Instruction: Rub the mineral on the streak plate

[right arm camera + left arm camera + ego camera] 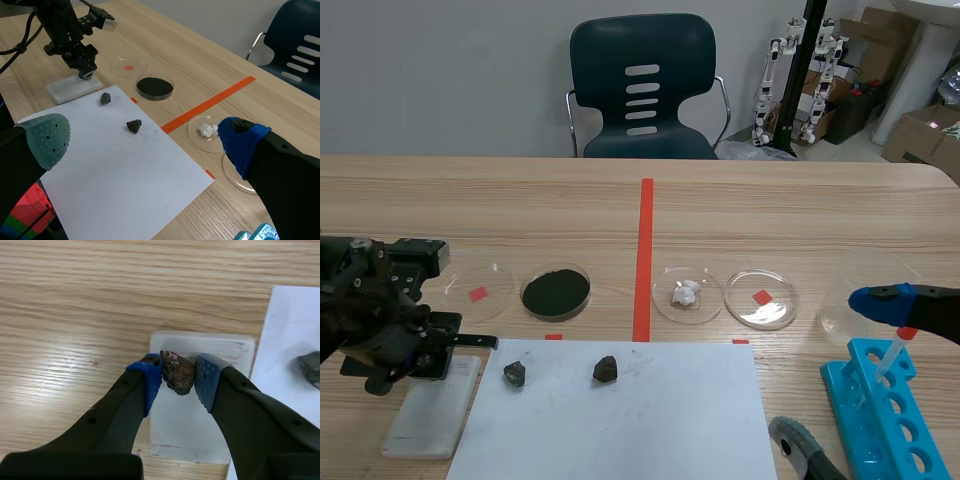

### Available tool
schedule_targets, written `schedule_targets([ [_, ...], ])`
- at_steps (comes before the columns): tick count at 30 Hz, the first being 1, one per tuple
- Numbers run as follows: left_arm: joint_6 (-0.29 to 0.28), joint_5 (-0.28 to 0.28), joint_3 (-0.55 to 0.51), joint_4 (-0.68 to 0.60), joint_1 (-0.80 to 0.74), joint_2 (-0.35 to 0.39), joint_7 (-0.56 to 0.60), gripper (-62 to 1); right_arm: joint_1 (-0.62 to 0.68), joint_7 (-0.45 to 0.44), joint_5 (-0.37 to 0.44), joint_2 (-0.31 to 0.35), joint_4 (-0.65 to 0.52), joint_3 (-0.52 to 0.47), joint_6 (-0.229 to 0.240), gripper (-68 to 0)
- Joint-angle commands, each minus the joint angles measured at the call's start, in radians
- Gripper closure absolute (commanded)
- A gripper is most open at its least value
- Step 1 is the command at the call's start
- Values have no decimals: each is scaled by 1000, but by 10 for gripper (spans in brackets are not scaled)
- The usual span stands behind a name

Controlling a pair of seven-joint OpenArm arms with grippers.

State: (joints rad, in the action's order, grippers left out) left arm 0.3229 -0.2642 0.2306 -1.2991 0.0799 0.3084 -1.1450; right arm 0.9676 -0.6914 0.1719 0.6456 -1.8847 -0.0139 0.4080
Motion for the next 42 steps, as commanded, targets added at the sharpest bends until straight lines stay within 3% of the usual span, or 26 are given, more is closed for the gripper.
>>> schedule_targets([
  [1, 8, 23, -5, 11, -13, 20, -8, -126, -2, -15, 14, 11, -7, -11, 1, -621],
  [10, 16, 37, -5, 11, -13, 19, -9, -126, -2, -15, 14, 11, -7, -11, 1, -621],
  [12, 11, -14, -5, 11, -13, 20, -4, -126, -2, -15, 14, 11, -7, -11, 1, -621],
  [18, -79, -167, -5, 11, -13, 19, 7, -126, -2, -15, 14, 11, -7, -11, 1, -621],
  [25, -135, -250, -5, 11, -13, 19, 23, -126, -2, -15, 14, 11, -7, -11, 1, -621],
  [33, -131, -231, -5, 11, -13, 19, 23, -126, -2, -15, 14, 11, -7, -11, 1, -621],
  [42, -15, -3, -6, 11, -13, 27, 0, -126, -2, -15, 14, 11, -7, -11, 1, -621],
])
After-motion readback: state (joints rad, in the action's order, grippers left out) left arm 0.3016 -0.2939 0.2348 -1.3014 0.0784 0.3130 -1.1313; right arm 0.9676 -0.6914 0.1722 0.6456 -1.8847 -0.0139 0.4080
